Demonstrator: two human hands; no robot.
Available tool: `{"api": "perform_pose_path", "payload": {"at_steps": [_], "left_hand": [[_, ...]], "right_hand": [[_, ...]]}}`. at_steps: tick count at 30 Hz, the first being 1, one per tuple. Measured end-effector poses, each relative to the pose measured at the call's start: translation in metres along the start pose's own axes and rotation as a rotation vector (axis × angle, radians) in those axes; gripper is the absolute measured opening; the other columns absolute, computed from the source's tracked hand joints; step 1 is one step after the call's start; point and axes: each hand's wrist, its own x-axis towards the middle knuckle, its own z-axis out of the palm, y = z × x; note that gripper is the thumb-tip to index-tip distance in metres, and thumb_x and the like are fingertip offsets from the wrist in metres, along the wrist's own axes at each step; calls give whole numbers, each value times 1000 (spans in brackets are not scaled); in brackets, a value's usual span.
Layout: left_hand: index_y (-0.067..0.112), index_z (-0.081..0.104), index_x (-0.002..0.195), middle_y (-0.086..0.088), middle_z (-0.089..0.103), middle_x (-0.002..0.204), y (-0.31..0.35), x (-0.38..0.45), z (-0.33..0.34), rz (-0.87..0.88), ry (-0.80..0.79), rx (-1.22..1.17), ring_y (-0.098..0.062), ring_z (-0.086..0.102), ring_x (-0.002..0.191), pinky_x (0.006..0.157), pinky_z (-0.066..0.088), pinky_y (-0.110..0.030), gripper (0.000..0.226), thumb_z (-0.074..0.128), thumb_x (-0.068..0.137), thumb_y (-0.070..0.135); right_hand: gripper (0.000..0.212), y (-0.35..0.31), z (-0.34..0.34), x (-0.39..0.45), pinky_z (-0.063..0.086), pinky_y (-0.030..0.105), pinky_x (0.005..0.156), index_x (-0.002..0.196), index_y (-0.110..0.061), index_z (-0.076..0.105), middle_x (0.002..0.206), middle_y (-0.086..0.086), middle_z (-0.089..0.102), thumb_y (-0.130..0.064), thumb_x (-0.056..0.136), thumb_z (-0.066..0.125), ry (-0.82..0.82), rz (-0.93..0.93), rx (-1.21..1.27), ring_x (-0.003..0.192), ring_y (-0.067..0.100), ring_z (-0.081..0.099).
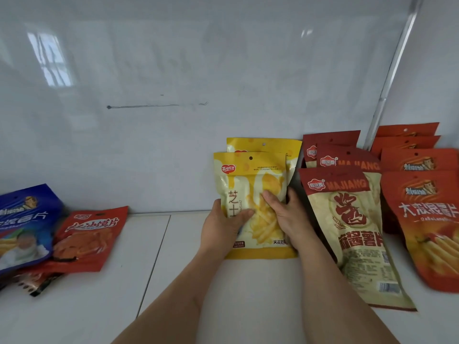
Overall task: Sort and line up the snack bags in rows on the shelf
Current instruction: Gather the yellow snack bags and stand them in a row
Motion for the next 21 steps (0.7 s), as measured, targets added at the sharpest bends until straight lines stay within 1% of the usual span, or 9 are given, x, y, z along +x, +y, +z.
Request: {"api": "perform_pose_path", "payload": {"at_steps": [3,6,8,10,12,15,18,21], "left_hand": [[28,57,105,15,70,96,1,2,3,-3,25,48,-12,67,92,85,57,-43,45,78,78,56],[26,55,108,13,68,96,3,2,4,-16,39,96,-16,67,94,86,56,-44,52,76,77,61],[25,53,109,13,67,94,5,1,3,-26,56,116,-18,67,94,85,57,-44,55,76,76,63],[25,52,110,12,65,94,8,-1,2,-31,73,134,-19,66,95,85,56,-43,57,75,76,63],[26,50,112,10,65,96,9,-5,1,-42,81,145,-21,66,96,86,56,-43,57,74,77,64],[24,49,125,9,65,100,11,-13,-2,-49,92,134,-19,65,96,85,56,-40,62,71,81,62],[21,48,133,8,67,105,9,-23,-6,-58,123,94,-17,66,96,82,56,-38,66,69,84,61],[22,49,137,6,66,112,6,-34,-9,-75,147,88,-19,66,104,89,56,-42,67,64,86,62]], "right_hand": [[92,1,1,4,47,48,107,150,-25,39,140,-1,57,-63,74,75,5,-11,-50,126,23,56],[78,-4,2,4,47,44,105,146,-21,44,136,0,59,-54,82,74,27,-32,-98,125,24,57],[78,-7,3,3,46,43,106,147,-19,43,138,2,58,-54,84,72,45,-39,-140,127,26,55],[81,-8,3,-2,42,41,107,149,-17,39,142,4,55,-56,85,69,76,-55,-201,132,28,52],[87,-8,4,-7,39,42,110,153,-15,32,148,6,50,-60,86,65,115,-65,-264,137,30,47],[94,-8,4,-19,35,45,112,159,-16,19,157,9,39,-67,88,55,163,-67,-347,144,32,38],[88,-8,4,-31,35,45,112,160,-17,12,161,11,33,-64,94,46,195,-85,-393,146,33,34],[83,-10,4,-40,37,47,111,160,-18,15,160,12,34,-63,96,42,246,-128,-489,145,34,35]]}}
